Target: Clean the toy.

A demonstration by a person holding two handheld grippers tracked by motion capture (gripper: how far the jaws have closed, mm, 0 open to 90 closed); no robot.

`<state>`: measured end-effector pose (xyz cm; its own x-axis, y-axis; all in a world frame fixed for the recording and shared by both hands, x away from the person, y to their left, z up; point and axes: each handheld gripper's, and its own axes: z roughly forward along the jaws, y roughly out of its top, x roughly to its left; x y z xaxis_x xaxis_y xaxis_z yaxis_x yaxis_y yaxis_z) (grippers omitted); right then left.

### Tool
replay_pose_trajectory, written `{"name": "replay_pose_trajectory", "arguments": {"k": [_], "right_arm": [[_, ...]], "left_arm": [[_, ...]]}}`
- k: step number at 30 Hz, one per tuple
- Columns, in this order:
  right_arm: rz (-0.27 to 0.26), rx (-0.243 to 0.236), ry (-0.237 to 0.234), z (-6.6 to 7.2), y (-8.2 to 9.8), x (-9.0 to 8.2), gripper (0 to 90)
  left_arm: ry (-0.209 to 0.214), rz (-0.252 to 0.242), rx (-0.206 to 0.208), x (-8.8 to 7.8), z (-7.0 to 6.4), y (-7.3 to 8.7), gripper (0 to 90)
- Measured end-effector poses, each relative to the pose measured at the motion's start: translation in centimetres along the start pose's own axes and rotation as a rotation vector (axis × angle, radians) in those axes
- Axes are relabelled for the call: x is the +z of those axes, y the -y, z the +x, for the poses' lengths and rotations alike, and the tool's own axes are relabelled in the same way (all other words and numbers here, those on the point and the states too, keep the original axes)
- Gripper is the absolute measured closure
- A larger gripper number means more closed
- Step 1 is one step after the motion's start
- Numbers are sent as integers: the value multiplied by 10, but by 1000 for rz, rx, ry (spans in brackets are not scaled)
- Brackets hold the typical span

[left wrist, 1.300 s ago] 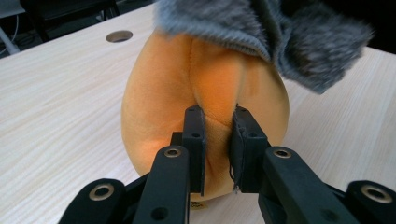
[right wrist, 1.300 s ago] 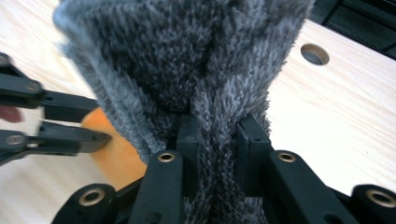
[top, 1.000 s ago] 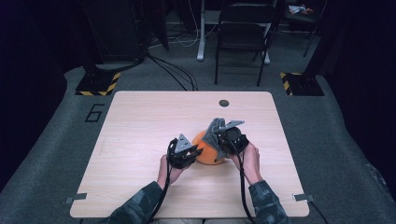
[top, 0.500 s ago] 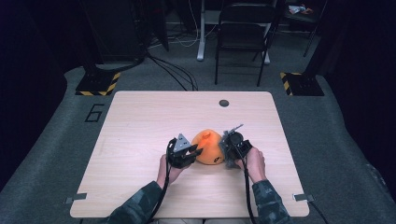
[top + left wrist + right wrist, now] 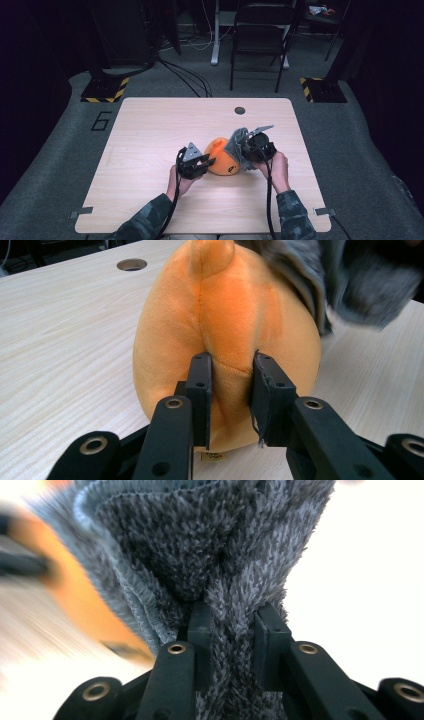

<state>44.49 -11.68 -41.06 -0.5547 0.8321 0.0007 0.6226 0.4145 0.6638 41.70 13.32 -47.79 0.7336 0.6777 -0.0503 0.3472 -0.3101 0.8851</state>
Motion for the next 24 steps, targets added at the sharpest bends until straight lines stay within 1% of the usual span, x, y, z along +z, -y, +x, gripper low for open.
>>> {"name": "replay_pose_trajectory", "arguments": {"k": [1, 2, 4, 5, 6, 8, 9, 10, 11, 12, 13, 16, 20, 22, 23, 24], "right_arm": [[-39, -2, -5, 4, -3, -5, 733], [-68, -9, 2, 10, -5, -8, 732], [-89, -48, 9, 20, -7, -7, 732], [-76, -58, 3, 25, -7, -3, 731], [-57, -86, 7, 28, -6, 4, 732], [-42, -114, 57, 33, -2, 15, 736], [-37, -125, 62, 33, -1, 18, 737], [-30, -106, 58, 32, -1, 17, 737], [-16, -101, 49, 30, -1, 17, 737], [20, -103, 51, 27, 0, 17, 738], [48, -95, 57, 25, 1, 18, 738], [117, -79, 51, 18, 8, 25, 738], [193, -55, 60, 11, 14, 33, 738], [234, -62, 67, 7, 18, 39, 738], [264, -52, 73, 6, 20, 42, 737], [300, -72, 77, 3, 24, 48, 736]], "left_arm": [[2, 0, 1, 0, -1, 0, 717], [3, -2, 2, 0, -1, 0, 717], [3, -3, 6, 0, -4, -1, 717], [10, 3, 6, -1, -4, -1, 717], [5, 3, 12, 0, -5, -1, 716], [1, -2, 4, 1, -5, 0, 715], [2, -3, 5, 1, -4, 0, 715], [9, 1, -3, 1, -4, 1, 715], [10, 0, -5, 1, -4, 1, 715], [6, -4, -5, 1, -4, 1, 716], [3, -6, -6, 2, -4, 1, 716], [6, -9, -8, 2, -5, 1, 715], [8, -11, -8, 2, -5, 1, 715], [13, -7, -8, 2, -4, 1, 715], [15, -2, -6, 2, -4, 1, 715], [14, -3, -7, 2, -4, 1, 715]]}}
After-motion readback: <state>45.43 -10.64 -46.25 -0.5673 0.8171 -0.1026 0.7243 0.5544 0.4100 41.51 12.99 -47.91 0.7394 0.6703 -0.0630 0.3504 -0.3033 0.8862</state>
